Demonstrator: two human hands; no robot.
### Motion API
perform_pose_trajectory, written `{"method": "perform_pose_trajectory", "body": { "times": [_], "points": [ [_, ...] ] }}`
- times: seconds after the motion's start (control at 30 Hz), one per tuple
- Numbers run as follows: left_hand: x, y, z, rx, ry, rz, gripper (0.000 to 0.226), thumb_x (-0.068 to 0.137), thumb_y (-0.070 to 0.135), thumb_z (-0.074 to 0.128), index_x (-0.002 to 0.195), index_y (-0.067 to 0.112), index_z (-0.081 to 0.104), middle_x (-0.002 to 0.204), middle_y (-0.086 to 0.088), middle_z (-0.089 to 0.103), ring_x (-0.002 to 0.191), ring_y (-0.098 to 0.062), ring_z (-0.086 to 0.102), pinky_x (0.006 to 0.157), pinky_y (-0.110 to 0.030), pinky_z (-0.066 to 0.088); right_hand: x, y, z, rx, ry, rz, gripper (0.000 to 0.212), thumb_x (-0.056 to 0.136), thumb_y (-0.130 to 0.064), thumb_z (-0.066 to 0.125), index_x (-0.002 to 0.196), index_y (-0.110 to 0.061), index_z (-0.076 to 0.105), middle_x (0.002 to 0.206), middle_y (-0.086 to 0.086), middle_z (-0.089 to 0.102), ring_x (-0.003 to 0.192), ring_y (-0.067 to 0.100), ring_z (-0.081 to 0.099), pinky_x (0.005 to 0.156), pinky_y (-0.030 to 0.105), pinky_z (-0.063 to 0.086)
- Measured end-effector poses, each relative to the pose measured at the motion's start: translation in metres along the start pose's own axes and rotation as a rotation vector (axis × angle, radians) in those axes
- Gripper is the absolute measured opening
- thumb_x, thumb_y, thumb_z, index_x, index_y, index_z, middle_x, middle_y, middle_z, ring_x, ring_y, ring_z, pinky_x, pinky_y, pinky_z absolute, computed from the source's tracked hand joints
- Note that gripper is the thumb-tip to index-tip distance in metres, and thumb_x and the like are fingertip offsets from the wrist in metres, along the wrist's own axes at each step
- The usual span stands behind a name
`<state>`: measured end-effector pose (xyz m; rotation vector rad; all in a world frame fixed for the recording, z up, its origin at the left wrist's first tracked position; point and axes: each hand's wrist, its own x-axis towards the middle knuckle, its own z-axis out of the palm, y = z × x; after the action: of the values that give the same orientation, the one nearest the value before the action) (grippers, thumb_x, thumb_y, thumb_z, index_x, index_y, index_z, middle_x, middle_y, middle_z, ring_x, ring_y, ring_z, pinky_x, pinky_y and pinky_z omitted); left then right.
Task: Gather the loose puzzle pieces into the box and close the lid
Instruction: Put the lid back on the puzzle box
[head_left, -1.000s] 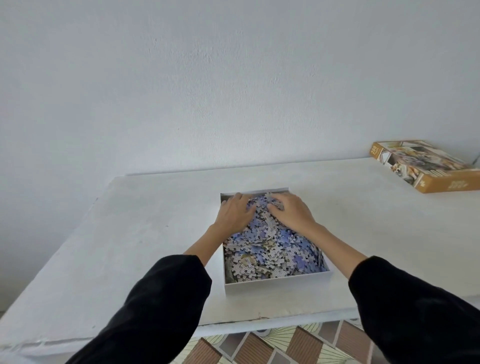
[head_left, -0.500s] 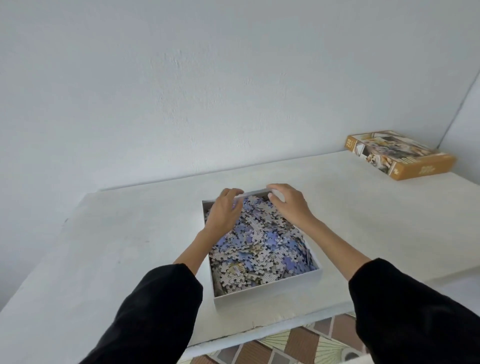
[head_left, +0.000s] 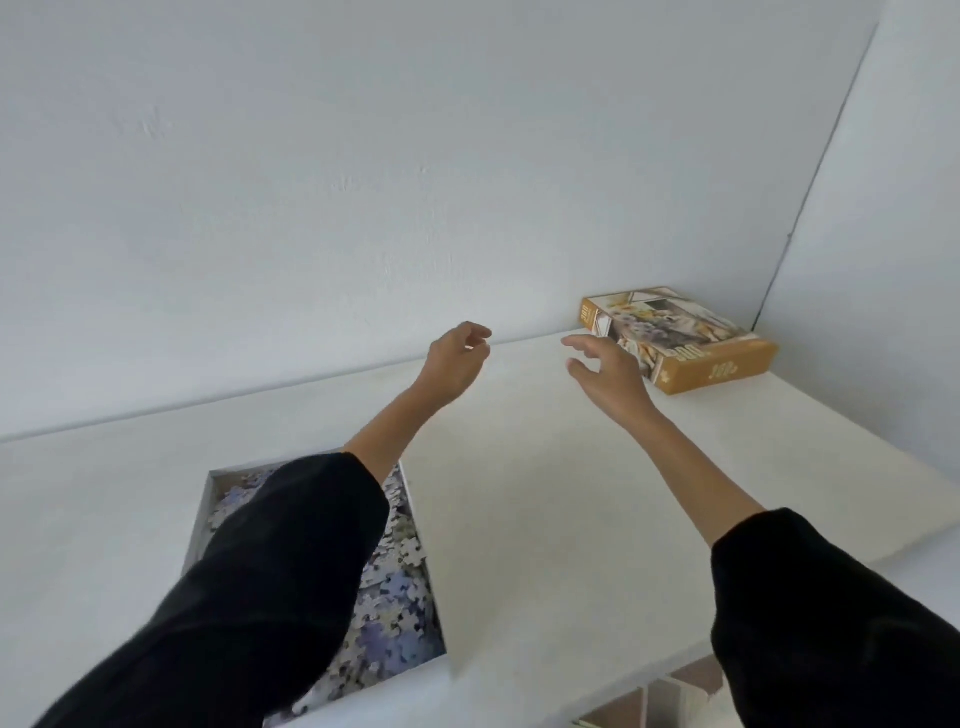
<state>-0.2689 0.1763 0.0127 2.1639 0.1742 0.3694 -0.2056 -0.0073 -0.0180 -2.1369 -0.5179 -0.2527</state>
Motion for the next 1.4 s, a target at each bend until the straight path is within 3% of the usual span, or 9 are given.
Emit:
{"method": "perform_pose_trajectory", "body": {
  "times": [0.17, 0.23, 0.3, 0.4, 0.63, 0.83, 1.0, 1.17, 1.4],
  "points": [
    [0.063, 0.039, 0.075, -0.087, -0.035, -0.055, 0.033, 0.095, 0.009, 0.04, 0.125, 0.006, 0.053, 0.129, -0.011, 0.053, 0.121, -0.027, 0.046, 0.094, -0.027, 0.038, 0.058, 0.06, -0.054, -0.044, -0.011, -0.034, 0.028, 0.088, -0.019, 0.057, 0.115, -0.016, 0.062, 0.114, 0.01, 0.061, 0.107, 0.022, 0.054, 0.093, 0.036, 0.042],
    [0.084, 0.051, 0.11, -0.094, -0.058, -0.082, 0.034, 0.095, 0.01, 0.039, 0.127, 0.005, 0.051, 0.131, -0.014, 0.05, 0.122, -0.029, 0.045, 0.097, -0.03, 0.037, 0.082, 0.087, -0.074, -0.063, -0.015, -0.031, 0.028, 0.087, -0.022, 0.058, 0.114, -0.018, 0.063, 0.114, 0.006, 0.062, 0.11, 0.017, 0.054, 0.093, 0.033, 0.042],
    [0.107, 0.06, 0.144, -0.1, -0.074, -0.1, 0.035, 0.095, 0.011, 0.041, 0.129, 0.005, 0.049, 0.134, -0.013, 0.047, 0.124, -0.025, 0.043, 0.097, -0.027, 0.035, 0.107, 0.113, -0.091, -0.088, -0.012, -0.045, 0.029, 0.086, -0.02, 0.059, 0.114, -0.019, 0.063, 0.116, 0.002, 0.062, 0.112, 0.013, 0.052, 0.09, 0.024, 0.039],
    [0.137, 0.067, 0.192, -0.15, -0.088, -0.168, 0.039, 0.094, 0.013, 0.045, 0.132, 0.007, 0.045, 0.138, -0.013, 0.038, 0.124, -0.024, 0.042, 0.088, -0.024, 0.034, 0.14, 0.155, -0.112, -0.195, -0.014, -0.04, 0.035, 0.085, -0.022, 0.061, 0.12, -0.019, 0.059, 0.118, 0.006, 0.061, 0.117, 0.021, 0.048, 0.096, 0.031, 0.036],
    [0.17, 0.068, 0.275, -0.167, -0.078, -0.302, 0.05, 0.096, 0.031, 0.042, 0.143, 0.017, 0.028, 0.147, -0.015, 0.015, 0.135, -0.032, 0.025, 0.109, -0.041, 0.028, 0.193, 0.25, -0.142, -0.428, -0.096, 0.151, 0.048, 0.086, -0.038, 0.056, 0.132, -0.033, 0.044, 0.132, 0.013, 0.038, 0.126, 0.029, 0.029, 0.097, 0.036, 0.03],
    [0.187, 0.062, 0.304, -0.184, -0.044, -0.387, 0.056, 0.097, 0.036, 0.041, 0.147, 0.027, 0.018, 0.153, -0.016, 0.005, 0.141, -0.034, 0.01, 0.113, -0.049, 0.022, 0.208, 0.284, -0.147, -0.421, -0.22, 0.257, 0.059, 0.082, -0.054, 0.056, 0.136, -0.036, 0.039, 0.139, 0.014, 0.03, 0.128, 0.034, 0.029, 0.1, 0.042, 0.032],
    [0.191, 0.055, 0.314, -0.185, 0.053, -0.401, 0.046, 0.1, 0.027, 0.029, 0.145, 0.033, 0.024, 0.152, -0.015, 0.017, 0.141, -0.031, 0.011, 0.115, -0.047, 0.015, 0.211, 0.293, -0.147, -0.256, -0.317, 0.34, 0.067, 0.081, -0.06, 0.053, 0.14, -0.035, 0.034, 0.147, 0.001, 0.035, 0.133, 0.028, 0.033, 0.104, 0.04, 0.03],
    [0.184, 0.057, 0.321, -0.435, 0.144, -0.366, 0.042, 0.101, 0.024, 0.031, 0.143, 0.028, 0.033, 0.155, -0.01, 0.009, 0.142, -0.028, 0.017, 0.113, -0.047, 0.025, 0.207, 0.288, -0.149, -0.153, -0.263, 0.341, 0.065, 0.078, -0.059, 0.058, 0.137, -0.038, 0.039, 0.146, -0.001, 0.036, 0.134, 0.027, 0.033, 0.103, 0.04, 0.031],
    [0.172, 0.062, 0.287, -0.447, 0.24, -0.28, 0.041, 0.101, 0.022, 0.032, 0.142, 0.026, 0.036, 0.153, -0.009, 0.015, 0.14, -0.026, 0.021, 0.113, -0.045, 0.026, 0.202, 0.257, -0.142, -0.039, -0.219, 0.29, 0.064, 0.077, -0.057, 0.06, 0.135, -0.039, 0.041, 0.146, -0.001, 0.037, 0.134, 0.026, 0.033, 0.105, 0.044, 0.036]
  ]
}}
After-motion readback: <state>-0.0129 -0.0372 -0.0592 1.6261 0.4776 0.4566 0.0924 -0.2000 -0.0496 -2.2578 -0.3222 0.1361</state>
